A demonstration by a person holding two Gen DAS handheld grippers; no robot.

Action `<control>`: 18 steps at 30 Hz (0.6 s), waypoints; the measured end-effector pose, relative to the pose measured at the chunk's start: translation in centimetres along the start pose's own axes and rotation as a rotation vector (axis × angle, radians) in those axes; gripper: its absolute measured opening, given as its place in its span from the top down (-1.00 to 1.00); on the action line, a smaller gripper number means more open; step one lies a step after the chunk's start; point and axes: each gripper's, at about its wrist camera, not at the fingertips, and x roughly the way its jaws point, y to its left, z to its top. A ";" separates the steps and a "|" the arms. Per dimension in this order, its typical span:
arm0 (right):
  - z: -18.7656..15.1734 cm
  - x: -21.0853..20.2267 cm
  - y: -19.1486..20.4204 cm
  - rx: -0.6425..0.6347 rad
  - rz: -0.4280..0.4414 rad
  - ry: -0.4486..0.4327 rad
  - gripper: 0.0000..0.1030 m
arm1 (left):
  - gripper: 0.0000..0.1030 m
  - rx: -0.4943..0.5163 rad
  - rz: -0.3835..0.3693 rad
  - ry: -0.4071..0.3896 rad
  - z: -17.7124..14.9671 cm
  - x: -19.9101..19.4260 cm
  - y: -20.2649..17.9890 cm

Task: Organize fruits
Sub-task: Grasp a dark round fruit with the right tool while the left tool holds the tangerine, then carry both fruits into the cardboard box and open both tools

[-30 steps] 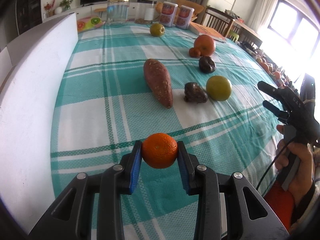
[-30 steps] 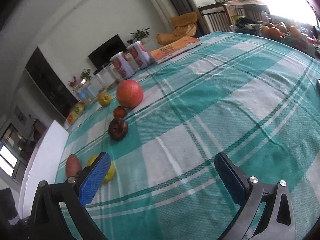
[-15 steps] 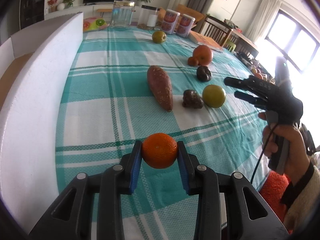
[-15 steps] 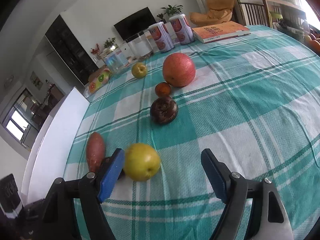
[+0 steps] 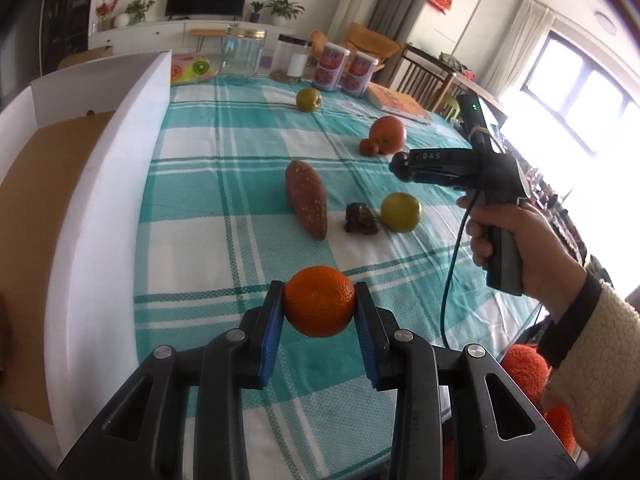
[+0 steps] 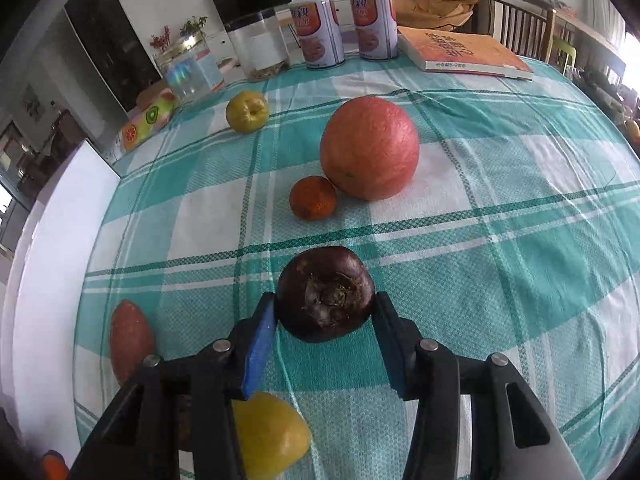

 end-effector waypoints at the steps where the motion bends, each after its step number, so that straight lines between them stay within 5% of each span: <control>1: -0.2 -1.2 0.2 -0.001 0.018 -0.017 0.06 | 0.32 -0.009 -0.009 -0.004 0.1 -0.5 0.0; 5: -0.9 -6.1 2.9 -0.036 0.143 -0.072 0.06 | 0.32 -0.006 -0.009 -0.071 1.1 -3.9 -0.3; 10: -2.1 -9.3 9.1 -0.103 0.328 -0.106 0.06 | 0.31 0.074 0.117 -0.182 1.7 -7.9 -0.8; 18: -5.7 -9.8 20.7 -0.250 0.534 -0.013 0.06 | 0.31 -0.011 0.218 -0.202 0.8 -10.8 4.4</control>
